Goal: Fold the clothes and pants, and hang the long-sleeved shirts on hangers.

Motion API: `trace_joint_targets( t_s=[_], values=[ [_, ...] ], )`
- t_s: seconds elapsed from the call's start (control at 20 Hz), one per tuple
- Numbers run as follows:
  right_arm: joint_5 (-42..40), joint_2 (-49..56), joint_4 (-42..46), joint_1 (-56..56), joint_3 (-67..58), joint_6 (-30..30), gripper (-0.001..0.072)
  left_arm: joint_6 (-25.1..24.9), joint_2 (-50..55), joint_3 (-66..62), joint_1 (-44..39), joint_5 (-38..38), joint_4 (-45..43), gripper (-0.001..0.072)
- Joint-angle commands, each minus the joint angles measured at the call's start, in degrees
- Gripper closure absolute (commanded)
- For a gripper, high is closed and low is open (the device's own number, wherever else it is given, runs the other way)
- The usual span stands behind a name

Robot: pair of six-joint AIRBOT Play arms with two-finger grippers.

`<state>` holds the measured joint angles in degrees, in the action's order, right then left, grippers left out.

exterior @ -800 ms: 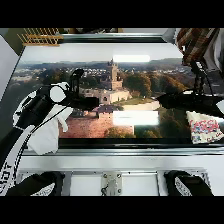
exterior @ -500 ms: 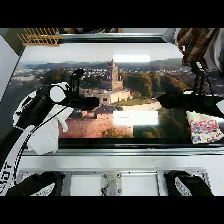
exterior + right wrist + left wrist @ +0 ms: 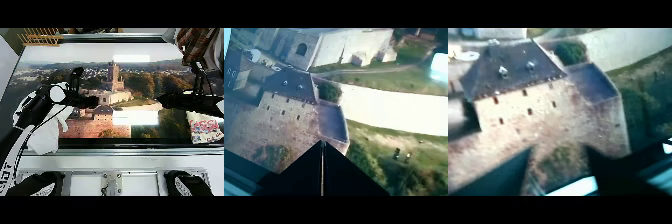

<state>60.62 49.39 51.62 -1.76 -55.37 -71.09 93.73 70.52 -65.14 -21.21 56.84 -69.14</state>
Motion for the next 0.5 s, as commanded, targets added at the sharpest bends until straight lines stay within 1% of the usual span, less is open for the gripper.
trace_joint_targets(
  t_s=[0.0, 0.05, 0.1, 0.15, 0.2, 0.25, 0.35, 0.45],
  values=[
    [0.0, 0.0, 0.0, 0.1, 0.0, 0.0, 0.0697, -4.5, -0.1, -2.2, 3.6, -0.4, -9.6, 0.0018],
    [0.0, 0.0, 0.0, 0.1, 0.0, 0.0, 0.0697, -3.7, -0.1, -3.1, 6.0, 1.2, -14.0, 0.0018],
    [0.0, 0.0, 0.0, 0.1, 0.0, 0.0, 0.0697, -0.6, -0.1, -3.4, 8.7, 2.9, -18.0, 0.0018],
    [0.0, 0.0, 0.0, 0.1, 0.0, 0.0, 0.0697, 3.9, -0.1, -2.8, 11.8, 5.0, -21.4, 0.0018],
    [0.0, 0.0, 0.0, 0.1, 0.0, 0.0, 0.0697, 6.5, -0.2, -1.1, 14.5, 6.4, -23.1, 0.0019],
    [0.0, 0.0, 0.0, 0.1, 0.0, 0.0, 0.0697, 7.8, -0.2, 1.5, 17.4, 6.8, -23.9, 0.0019],
    [0.0, 0.0, 0.0, 0.1, 0.0, 0.0, 0.0697, 9.3, -0.1, 7.7, 21.9, 4.1, -23.8, 0.0019],
    [0.0, 0.0, 0.0, 0.1, 0.0, 0.0, 0.0697, 11.8, 0.0, 12.6, 24.5, -1.1, -23.7, 0.0019]
  ],
)
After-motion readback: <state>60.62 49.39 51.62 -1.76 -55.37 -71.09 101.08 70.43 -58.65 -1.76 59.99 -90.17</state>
